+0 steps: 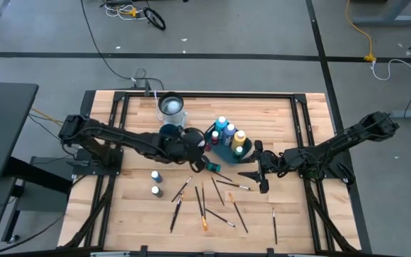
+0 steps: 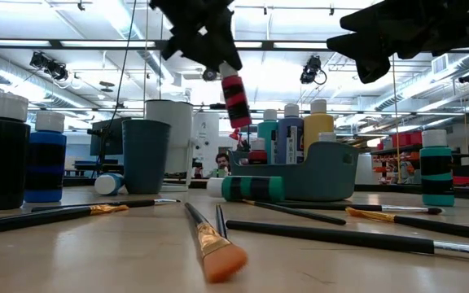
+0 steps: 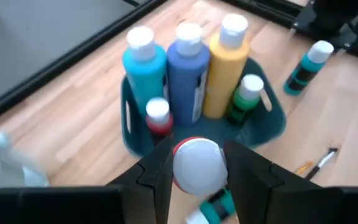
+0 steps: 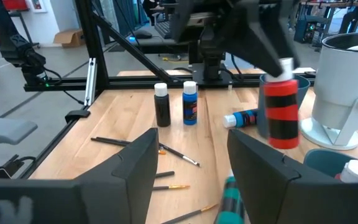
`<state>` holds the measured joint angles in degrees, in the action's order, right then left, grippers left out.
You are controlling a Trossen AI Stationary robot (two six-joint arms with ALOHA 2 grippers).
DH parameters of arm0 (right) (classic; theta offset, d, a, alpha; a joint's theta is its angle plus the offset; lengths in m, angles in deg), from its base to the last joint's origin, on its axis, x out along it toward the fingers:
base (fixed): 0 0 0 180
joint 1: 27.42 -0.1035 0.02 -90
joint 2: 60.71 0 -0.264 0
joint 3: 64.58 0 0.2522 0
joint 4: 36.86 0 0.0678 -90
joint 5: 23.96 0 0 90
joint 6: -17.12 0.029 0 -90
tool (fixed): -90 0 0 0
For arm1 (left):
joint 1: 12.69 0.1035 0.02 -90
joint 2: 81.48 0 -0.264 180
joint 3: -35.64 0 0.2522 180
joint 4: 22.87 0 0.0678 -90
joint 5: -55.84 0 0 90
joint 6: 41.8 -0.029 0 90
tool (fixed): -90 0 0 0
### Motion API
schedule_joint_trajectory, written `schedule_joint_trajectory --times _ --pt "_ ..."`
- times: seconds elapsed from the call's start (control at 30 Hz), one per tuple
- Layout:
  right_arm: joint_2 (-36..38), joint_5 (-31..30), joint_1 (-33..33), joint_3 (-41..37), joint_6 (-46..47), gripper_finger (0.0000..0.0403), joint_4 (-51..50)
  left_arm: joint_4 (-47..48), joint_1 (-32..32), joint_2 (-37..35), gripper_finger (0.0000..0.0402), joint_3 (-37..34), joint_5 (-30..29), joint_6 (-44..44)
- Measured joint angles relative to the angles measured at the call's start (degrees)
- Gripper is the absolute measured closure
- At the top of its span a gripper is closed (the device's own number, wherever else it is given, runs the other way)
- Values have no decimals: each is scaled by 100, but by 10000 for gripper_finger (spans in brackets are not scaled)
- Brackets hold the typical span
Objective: Pick & Place Paint Supplies
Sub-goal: Put the orange paint bottle into the blue bin
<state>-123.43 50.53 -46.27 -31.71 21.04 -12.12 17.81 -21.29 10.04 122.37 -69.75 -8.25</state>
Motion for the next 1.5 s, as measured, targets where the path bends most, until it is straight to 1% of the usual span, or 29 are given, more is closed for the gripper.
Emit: schedule_joint_trajectory --times 0.2,0.43,0.8,1.0,1.23,1.4,1.5 --pt "0 0 0 -1 1 208 2 -272 358 341 273 -2 132 -362" --pt "0 -2 0 -1 -15 208 0 -689 700 785 272 -7 741 -625" --pt "-1 -1 0 -3 -26 208 -38 -676 1254 899 271 -11 1201 -802" --pt "-2 -1 1 -3 -26 208 -46 -676 1466 899 262 -11 1655 -1071" --pt "-2 0 0 -3 -23 208 -46 -763 1517 1153 262 4 1738 -1400" --pt "-2 0 0 -5 -21 208 -73 -682 1525 1283 243 -11 1727 -1670" --pt "-2 -2 0 -6 -21 208 -108 -800 1527 1348 229 1 1676 -1705"
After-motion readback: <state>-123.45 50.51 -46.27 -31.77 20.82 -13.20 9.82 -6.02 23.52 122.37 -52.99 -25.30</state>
